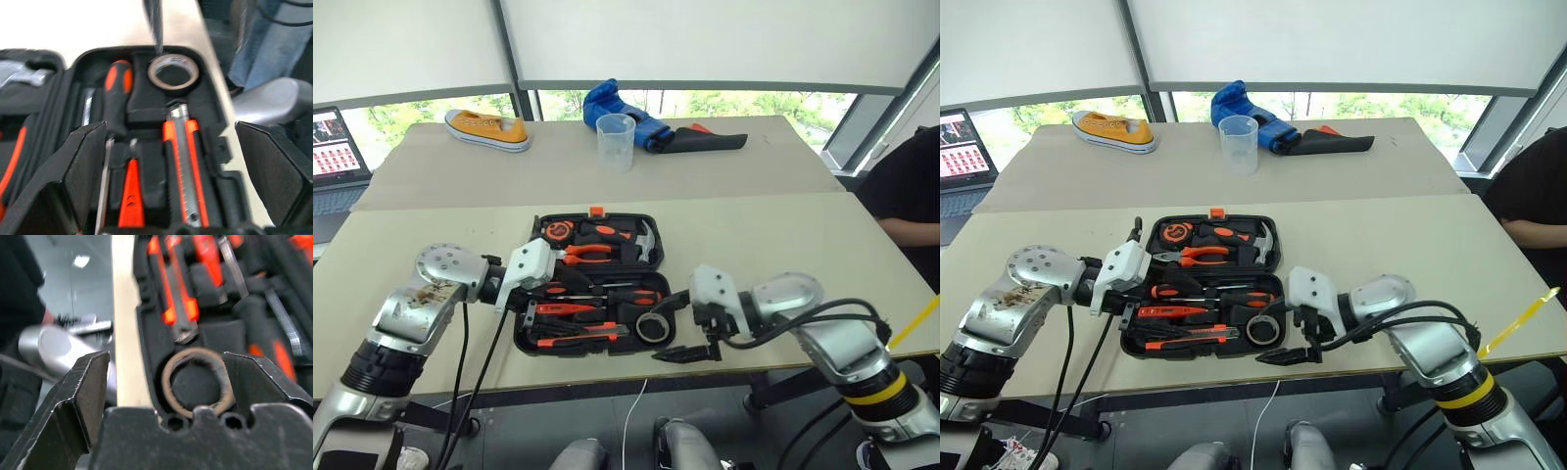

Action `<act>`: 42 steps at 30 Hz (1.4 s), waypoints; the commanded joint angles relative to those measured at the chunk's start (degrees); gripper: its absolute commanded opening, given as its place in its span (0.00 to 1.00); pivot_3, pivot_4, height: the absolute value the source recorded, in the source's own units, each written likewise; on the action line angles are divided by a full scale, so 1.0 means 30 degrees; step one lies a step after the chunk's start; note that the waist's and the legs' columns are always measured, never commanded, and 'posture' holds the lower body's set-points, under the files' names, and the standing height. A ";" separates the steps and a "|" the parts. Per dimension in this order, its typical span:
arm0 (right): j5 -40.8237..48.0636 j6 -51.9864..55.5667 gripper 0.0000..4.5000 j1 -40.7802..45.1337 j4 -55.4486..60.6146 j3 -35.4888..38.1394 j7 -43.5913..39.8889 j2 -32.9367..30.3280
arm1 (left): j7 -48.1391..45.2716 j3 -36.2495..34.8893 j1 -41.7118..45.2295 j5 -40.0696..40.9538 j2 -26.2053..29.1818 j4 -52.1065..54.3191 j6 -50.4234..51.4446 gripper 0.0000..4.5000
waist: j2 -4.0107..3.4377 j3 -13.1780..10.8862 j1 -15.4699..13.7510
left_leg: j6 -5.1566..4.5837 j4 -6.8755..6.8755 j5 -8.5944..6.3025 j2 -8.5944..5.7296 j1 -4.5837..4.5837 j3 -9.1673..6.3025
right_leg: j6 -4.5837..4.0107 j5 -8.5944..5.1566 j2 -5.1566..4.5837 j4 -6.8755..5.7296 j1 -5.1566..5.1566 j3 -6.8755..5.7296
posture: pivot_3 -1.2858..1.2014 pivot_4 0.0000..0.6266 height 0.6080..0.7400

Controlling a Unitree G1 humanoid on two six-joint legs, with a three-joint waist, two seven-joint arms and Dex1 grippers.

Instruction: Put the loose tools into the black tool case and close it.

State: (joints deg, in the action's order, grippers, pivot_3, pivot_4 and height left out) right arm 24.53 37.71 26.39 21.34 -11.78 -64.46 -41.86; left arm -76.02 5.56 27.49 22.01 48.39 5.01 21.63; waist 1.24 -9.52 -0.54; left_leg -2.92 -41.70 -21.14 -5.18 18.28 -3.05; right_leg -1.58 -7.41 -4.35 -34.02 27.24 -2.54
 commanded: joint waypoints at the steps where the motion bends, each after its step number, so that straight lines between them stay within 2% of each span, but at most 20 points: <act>1: 0.1199 0.0522 0.72 -0.0343 -0.0514 0.2842 0.1026 -0.0176 | 0.2147 -0.2927 -0.1054 -0.0026 0.0801 -0.1330 0.0545 0.83 | -0.0002 0.0000 0.0068 | 0.0000 0.0006 0.0000 0.0000 -0.0008 0.0001 | 0.0000 0.0000 0.0000 -0.0003 0.0002 0.0007 | 0.52 0.24 0.88; 6: -0.0224 -0.1291 0.36 -0.0433 -0.3588 0.3724 0.1818 -0.0166 | 0.4112 -0.5633 -0.3548 -0.0442 0.1722 -0.2647 0.0742 0.46 | -0.0008 -0.0003 0.0180 | 0.0000 0.0038 0.0000 0.0003 -0.0011 0.0007 | -0.0001 -0.0001 0.0012 0.0002 0.0021 0.0005 | 0.52 0.24 0.88; 10: -0.1647 -0.3421 0.04 0.0021 -0.5974 0.2815 0.1840 0.0208 | 0.4399 -0.5546 -0.4521 -0.1347 0.1966 -0.3636 -0.0352 0.14 | -0.0017 -0.0010 0.0126 | 0.0001 0.0036 0.0000 -0.0006 -0.0014 0.0017 | 0.0000 -0.0001 0.0008 -0.0001 0.0020 0.0005 | 0.52 0.24 0.88; 11: -0.2098 -0.4062 0.00 0.0068 -0.6392 0.2465 0.1713 0.0291 | 0.4387 -0.5311 -0.4600 -0.1618 0.1939 -0.3817 -0.0744 0.05 | -0.0018 -0.0010 0.0119 | 0.0001 0.0035 0.0001 -0.0010 -0.0010 0.0018 | 0.0000 -0.0001 0.0003 -0.0004 0.0021 0.0002 | 0.52 0.24 0.88; 12: -0.2572 -0.4700 0.00 0.0155 -0.6873 0.2089 0.1680 0.0437 | 0.4389 -0.5000 -0.4591 -0.1838 0.1843 -0.3865 -0.0987 0.02 | -0.0017 -0.0010 0.0108 | 0.0001 0.0035 0.0000 -0.0009 -0.0012 0.0018 | 0.0000 -0.0001 0.0004 -0.0004 0.0021 0.0003 | 0.52 0.24 0.88; 16: -0.4857 -0.7217 0.00 0.1066 -0.9262 0.0779 0.2506 0.1235 | 0.4183 -0.3423 -0.3898 -0.2128 0.1015 -0.3201 -0.0806 0.02 | -0.0019 -0.0010 0.0092 | 0.0003 0.0032 0.0000 -0.0011 -0.0015 0.0029 | 0.0001 0.0000 -0.0005 -0.0006 0.0014 0.0003 | 0.52 0.24 0.88; 21: -0.5429 -0.8454 0.00 0.1418 -0.9916 0.0298 0.2055 0.1592 | 0.3925 -0.2443 -0.3068 -0.2213 0.0362 -0.3029 -0.0807 0.02 | -0.0021 -0.0012 0.0080 | 0.0002 0.0026 0.0000 -0.0017 0.0004 0.0029 | 0.0002 0.0002 -0.0006 -0.0005 0.0031 -0.0001 | 0.52 0.24 0.88; 26: -0.3433 -0.6164 0.00 -0.0097 -0.5944 0.0453 0.0484 0.1400 | 0.2607 -0.0506 -0.1414 -0.1886 -0.1240 -0.2328 -0.0569 0.02 | -0.0024 -0.0013 -0.0294 | -0.0002 -0.0008 0.0001 -0.0034 0.0053 -0.0011 | 0.0010 0.0006 -0.0027 -0.0002 0.0026 -0.0052 | 0.52 0.24 0.88; 29: -0.3177 -0.5458 0.00 -0.1088 -0.4442 0.0817 0.0550 0.0981 | 0.2002 0.0150 -0.0896 -0.1892 -0.1780 -0.2026 -0.0305 0.02 | -0.0024 -0.0013 -0.0346 | -0.0007 -0.0009 -0.0002 -0.0039 0.0068 -0.0026 | 0.0020 0.0013 -0.0023 0.0005 0.0027 -0.0061 | 0.52 0.24 0.88; 34: -0.3555 -0.5043 0.00 -0.2330 -0.3709 0.1740 0.0958 0.0493 | 0.1307 0.0854 -0.0574 -0.2007 -0.2167 -0.1899 -0.0159 0.02 | -0.0024 -0.0013 -0.0245 | -0.0010 -0.0003 -0.0005 -0.0034 0.0068 -0.0026 | 0.0021 0.0013 -0.0024 0.0009 0.0028 -0.0057 | 0.52 0.24 0.88; 38: -0.4589 -0.5413 0.00 -0.2617 -0.4750 0.2730 0.2337 0.0350 | 0.1045 0.1147 -0.0726 -0.2082 -0.2269 -0.1583 -0.0089 0.02 | -0.0023 -0.0014 -0.0236 | -0.0009 -0.0007 -0.0005 -0.0034 0.0060 -0.0021 | 0.0021 0.0012 -0.0028 0.0010 0.0024 -0.0039 | 0.52 0.24 0.88; 42: -0.4443 -0.5206 0.00 -0.3112 -0.4584 0.3208 0.2345 0.0020 | 0.1240 0.1206 -0.0673 -0.2273 -0.2482 -0.1532 0.0116 0.02 | -0.0023 -0.0013 -0.0257 | -0.0010 -0.0010 -0.0004 -0.0035 0.0050 -0.0008 | 0.0025 0.0014 -0.0030 0.0005 0.0023 -0.0008 | 0.52 0.24 0.88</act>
State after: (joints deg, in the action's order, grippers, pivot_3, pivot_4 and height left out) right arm 9.20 23.75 16.81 4.15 -2.30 -56.61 -42.31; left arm -70.96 7.51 23.95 12.99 42.90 -4.05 22.43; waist 1.17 -9.56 -1.31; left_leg -2.95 -41.73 -21.15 -5.28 18.43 -3.07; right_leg -1.51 -7.37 -4.43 -34.01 27.31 -2.56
